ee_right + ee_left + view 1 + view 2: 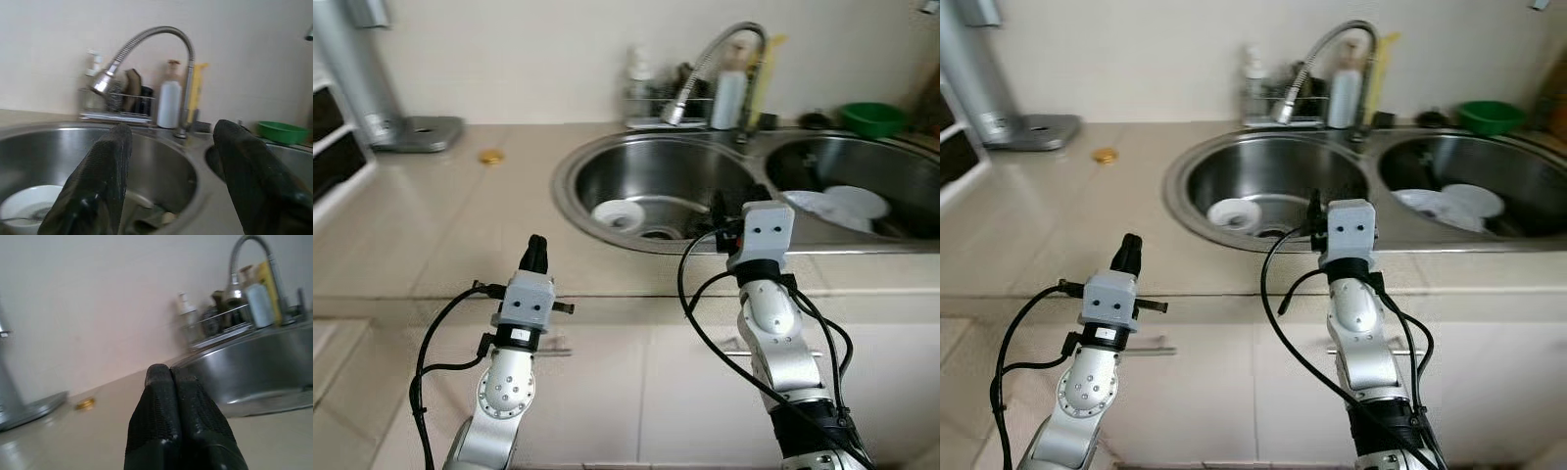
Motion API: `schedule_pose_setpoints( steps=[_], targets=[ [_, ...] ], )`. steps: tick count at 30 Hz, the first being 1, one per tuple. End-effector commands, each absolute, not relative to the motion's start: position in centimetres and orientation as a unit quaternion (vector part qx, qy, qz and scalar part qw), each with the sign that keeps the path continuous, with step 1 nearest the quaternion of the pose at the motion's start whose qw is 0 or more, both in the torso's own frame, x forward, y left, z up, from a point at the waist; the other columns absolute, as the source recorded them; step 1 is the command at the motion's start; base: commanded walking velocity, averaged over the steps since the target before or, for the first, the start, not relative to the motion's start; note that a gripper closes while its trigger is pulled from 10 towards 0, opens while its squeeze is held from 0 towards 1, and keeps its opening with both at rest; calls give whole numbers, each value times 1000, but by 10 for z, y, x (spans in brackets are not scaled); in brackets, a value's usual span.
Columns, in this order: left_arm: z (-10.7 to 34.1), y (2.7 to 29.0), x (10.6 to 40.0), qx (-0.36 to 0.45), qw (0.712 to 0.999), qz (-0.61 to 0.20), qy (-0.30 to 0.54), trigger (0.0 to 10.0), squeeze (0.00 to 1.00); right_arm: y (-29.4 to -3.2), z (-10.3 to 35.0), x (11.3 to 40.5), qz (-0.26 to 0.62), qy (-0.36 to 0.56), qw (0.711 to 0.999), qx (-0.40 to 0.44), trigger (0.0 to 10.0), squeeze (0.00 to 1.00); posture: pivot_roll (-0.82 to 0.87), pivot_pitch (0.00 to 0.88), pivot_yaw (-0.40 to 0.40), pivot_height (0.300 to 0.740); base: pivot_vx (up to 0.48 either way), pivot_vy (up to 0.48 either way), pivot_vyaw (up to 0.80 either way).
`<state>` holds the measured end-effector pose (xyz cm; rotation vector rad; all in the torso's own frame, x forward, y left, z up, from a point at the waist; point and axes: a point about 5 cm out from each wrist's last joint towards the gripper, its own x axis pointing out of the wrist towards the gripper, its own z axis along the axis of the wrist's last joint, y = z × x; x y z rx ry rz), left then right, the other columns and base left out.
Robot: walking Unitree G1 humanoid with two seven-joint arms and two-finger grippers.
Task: Kitchen organization
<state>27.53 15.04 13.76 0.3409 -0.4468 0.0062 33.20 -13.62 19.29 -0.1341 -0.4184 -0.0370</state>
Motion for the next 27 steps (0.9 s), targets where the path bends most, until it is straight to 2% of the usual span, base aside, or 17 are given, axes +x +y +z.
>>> schedule_pose_setpoints(
  steps=[1,27],
  targets=[
    [137,151,275,178,960,1,-217,10000,0,-132,195,330,-11,-212,975,-59,10000,0,-57,0,27,740,0,0,-800],
    [135,150,276,194,958,-5,-210,10000,0,-127,188,323,3,-212,976,-58,10000,0,-57,0,32,740,0,0,-800]
  ],
)
